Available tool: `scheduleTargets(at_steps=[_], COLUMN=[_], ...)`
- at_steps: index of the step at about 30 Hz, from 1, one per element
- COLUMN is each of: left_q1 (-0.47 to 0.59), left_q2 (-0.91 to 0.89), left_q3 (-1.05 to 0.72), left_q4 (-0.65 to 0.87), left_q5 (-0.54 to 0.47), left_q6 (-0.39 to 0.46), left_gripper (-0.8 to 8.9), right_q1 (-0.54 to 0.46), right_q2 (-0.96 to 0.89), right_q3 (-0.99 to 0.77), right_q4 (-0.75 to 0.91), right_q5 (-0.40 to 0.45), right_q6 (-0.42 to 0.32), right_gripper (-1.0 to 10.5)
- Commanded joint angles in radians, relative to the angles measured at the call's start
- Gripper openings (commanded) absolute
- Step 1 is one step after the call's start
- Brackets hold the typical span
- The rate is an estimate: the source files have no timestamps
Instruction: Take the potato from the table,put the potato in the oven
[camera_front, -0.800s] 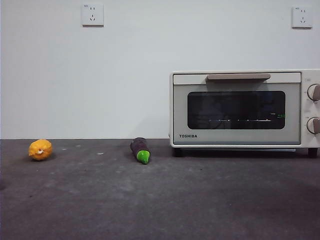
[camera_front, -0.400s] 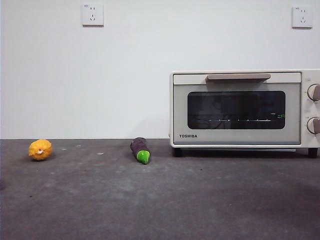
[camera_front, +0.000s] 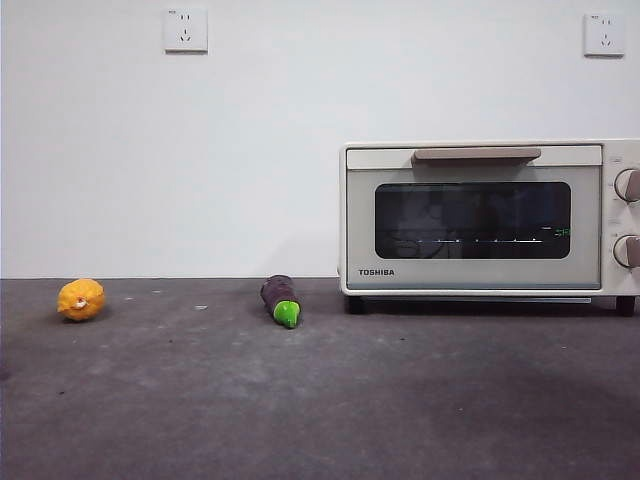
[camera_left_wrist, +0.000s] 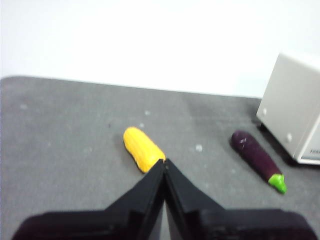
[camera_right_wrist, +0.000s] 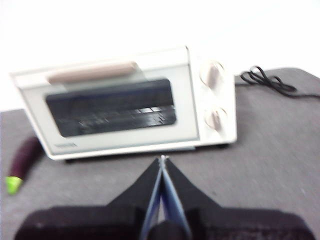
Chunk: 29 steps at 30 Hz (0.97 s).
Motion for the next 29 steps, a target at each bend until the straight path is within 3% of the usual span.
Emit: scheduleTargets(at_steps=[1,6,17,29], left_q1=[0.003,0.003,0.003,0.003], left_q2=[0.001,0.005,0.019,0.222], left_q3=[0.024,0.065,0.116,0.196], left_q4=[0.005,0.005,0.005,0.005], left_q5=[0.014,0.029,0.067,0.267], left_q6=[-0.008,-0.017,-0.256,-0.386], left_gripper=[-0.04,-0.04,-0.05,-0.05], right_q1=[0.000,0.000,0.000,0.000], right_q2=[-0.002,-0.002,-0.002,0.000], right_q3=[0.043,0.116,0.265,0.430], right_q4=[0.005,0.001,-0.030,-0.264], right_q5=[-0.023,-0.064,-0.149,-0.149], right_q6=[0.029,0.066,0.244,0.262], right_gripper=[0.0,0.0,0.0,0.0])
